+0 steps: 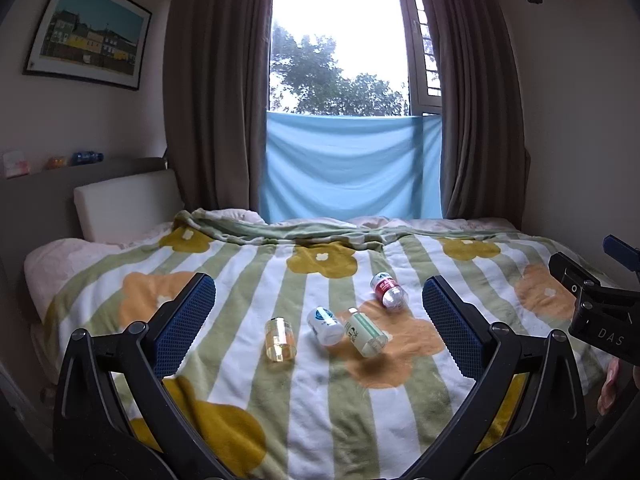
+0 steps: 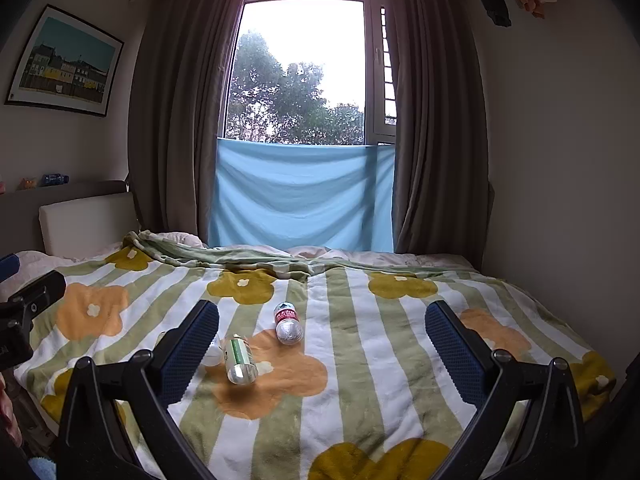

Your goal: Flip cup upside down

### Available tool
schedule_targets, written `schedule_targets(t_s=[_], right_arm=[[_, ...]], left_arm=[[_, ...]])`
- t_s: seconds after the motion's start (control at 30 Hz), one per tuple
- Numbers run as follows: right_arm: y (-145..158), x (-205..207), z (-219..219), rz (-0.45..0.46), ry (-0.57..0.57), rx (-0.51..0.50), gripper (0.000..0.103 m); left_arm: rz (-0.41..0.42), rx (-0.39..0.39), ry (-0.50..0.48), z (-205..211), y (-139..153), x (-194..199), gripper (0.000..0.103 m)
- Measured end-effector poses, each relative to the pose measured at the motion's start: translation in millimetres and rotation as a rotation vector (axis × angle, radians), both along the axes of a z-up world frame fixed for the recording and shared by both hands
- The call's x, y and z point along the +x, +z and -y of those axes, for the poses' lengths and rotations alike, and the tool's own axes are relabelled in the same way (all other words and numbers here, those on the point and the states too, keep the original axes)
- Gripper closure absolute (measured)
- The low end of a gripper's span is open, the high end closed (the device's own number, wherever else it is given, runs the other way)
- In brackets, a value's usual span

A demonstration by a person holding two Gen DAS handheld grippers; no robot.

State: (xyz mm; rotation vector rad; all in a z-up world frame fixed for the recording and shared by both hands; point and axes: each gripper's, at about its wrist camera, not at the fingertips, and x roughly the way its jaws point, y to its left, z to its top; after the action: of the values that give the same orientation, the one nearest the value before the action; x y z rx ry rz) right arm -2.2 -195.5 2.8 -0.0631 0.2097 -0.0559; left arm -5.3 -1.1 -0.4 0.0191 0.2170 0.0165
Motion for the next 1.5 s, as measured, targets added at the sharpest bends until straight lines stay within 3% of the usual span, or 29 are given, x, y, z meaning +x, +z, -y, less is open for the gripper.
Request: schedule_targets(t_s=[0.47, 1.5], right_arm=[[1.5, 0.0, -1.9, 0.002, -0.001, -0.003, 0.000], [-0.7, -0.8, -2.9, 0.004, -0.002, -0.004, 0.000]], left_arm=[[0.003, -0.038, -0.024, -8.1, 2.1, -3.6, 0.000], [-0.004, -0.025, -0.010, -5.2, 0.0, -3.2, 0.000]])
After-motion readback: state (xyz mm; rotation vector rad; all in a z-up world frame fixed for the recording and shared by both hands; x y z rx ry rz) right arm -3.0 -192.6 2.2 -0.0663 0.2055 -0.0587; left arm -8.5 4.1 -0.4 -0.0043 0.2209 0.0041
